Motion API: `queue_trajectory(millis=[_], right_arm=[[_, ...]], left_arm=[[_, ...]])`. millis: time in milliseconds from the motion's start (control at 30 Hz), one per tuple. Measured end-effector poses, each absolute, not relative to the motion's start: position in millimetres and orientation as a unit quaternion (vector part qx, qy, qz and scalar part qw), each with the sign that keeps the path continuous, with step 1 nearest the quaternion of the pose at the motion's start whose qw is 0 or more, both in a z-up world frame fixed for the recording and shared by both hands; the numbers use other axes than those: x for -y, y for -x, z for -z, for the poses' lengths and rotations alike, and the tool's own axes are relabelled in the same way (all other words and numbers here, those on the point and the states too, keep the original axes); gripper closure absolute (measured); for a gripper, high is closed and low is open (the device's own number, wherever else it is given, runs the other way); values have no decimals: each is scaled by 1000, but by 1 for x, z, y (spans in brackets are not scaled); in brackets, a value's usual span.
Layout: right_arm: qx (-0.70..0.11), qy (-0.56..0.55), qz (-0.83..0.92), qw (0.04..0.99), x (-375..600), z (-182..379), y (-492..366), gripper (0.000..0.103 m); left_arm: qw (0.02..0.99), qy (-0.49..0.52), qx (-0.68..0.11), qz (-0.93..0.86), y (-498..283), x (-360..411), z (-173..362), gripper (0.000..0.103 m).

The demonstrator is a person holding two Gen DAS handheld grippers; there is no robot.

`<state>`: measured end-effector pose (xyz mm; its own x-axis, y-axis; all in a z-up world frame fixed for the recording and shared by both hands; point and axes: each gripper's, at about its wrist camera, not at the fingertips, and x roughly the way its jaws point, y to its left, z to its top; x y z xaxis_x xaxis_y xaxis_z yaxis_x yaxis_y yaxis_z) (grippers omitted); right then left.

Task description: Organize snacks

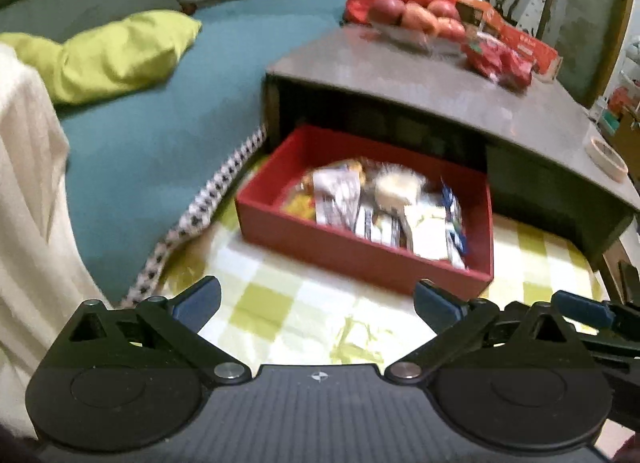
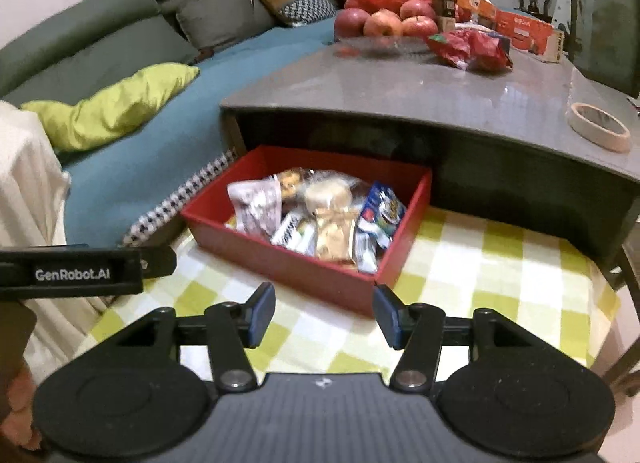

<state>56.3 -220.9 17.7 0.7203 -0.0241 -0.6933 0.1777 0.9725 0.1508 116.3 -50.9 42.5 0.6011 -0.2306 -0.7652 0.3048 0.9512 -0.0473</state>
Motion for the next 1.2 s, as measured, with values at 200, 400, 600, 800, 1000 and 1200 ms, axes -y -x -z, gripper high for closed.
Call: queue_trajectory(millis=[200, 400, 600, 800, 1000, 1200], right_arm=[[-370, -114, 66, 920, 222, -17, -42, 39], [-372, -112, 58, 920, 216, -15, -35, 39], [-380, -114, 56, 916, 213, -11, -29, 38], [-383, -120, 59, 914, 213, -10, -20, 38], [-389, -123, 65, 911, 215, -7, -15, 38], [-390, -121, 63, 911, 215, -8, -14, 38]], left_arm=[[898, -58, -416, 133, -104, 49, -39, 0], [893, -59, -426, 130, -92, 46, -31, 0], [893, -66, -423, 137, -81, 46, -29, 0], [884, -78, -437, 147, -71, 51, -20, 0], [886, -82, -430, 152, -64, 53, -22, 0], [885, -85, -432, 153, -62, 54, -22, 0]])
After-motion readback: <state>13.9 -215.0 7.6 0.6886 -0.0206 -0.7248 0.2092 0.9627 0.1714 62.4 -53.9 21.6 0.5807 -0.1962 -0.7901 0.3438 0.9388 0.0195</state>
